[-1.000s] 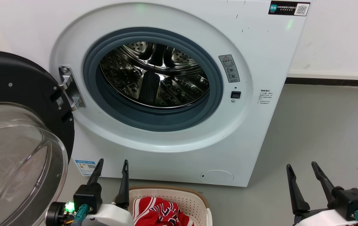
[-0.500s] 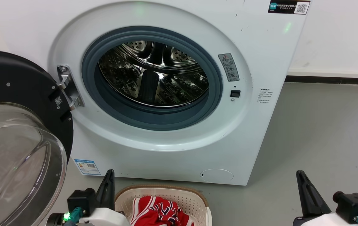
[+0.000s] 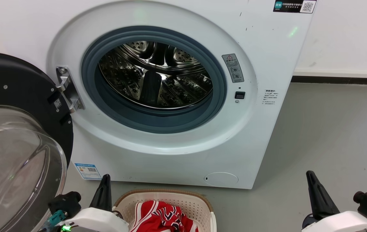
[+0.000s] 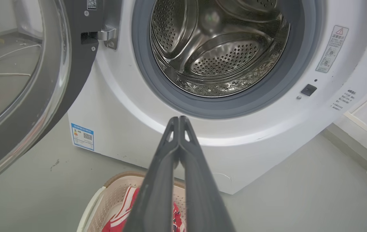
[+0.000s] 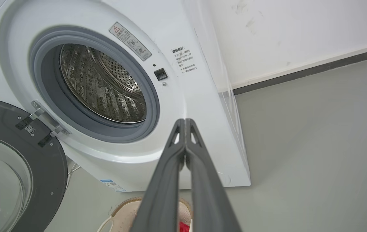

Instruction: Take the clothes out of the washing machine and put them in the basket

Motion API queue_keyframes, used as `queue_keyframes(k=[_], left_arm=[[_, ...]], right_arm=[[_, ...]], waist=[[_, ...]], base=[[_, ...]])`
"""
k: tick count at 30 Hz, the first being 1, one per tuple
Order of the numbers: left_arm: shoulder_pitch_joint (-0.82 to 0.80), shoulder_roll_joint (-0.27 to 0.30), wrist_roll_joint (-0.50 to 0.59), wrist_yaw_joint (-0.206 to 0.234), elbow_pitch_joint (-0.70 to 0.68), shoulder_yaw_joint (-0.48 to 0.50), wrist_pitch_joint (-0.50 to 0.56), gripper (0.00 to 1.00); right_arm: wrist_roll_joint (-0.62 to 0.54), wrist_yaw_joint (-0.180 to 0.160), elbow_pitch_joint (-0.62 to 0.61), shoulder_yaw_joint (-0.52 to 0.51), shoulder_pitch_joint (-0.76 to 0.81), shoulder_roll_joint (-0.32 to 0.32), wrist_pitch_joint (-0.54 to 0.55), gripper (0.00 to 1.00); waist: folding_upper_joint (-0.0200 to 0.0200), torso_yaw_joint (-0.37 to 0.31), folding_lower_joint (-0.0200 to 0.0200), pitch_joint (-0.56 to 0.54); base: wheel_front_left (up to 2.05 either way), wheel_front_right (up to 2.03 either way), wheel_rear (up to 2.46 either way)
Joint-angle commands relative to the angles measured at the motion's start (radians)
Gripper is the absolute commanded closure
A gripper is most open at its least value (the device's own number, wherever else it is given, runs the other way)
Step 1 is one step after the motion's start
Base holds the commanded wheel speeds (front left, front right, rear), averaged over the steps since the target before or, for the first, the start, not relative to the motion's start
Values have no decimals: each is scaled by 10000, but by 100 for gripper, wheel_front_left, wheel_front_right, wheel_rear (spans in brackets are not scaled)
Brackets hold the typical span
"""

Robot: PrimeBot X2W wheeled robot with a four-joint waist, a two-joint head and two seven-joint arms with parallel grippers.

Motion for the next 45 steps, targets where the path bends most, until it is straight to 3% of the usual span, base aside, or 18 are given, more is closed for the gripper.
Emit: queue_keyframes(k=[1,24,45], left_arm=[[-339,7,-418,-59,-163,107,81,100],[-568,-128,-3840,-441,-150,709,893,100],[-728,-217,-6225,-713,-131,1143,1471,100]], right_arm=[[465,-1,-55,-21,-330,-94,43,100],[4085,-2,502,-148,-901,-199,467,100],[6560,-3,899,-303,-1309,-223,822,100]], waist=[[0,-6,0,5],[0,-101,-1,91],[0,-184,-1,166]], base=[[0,0,0],[0,0,0],[0,0,0]])
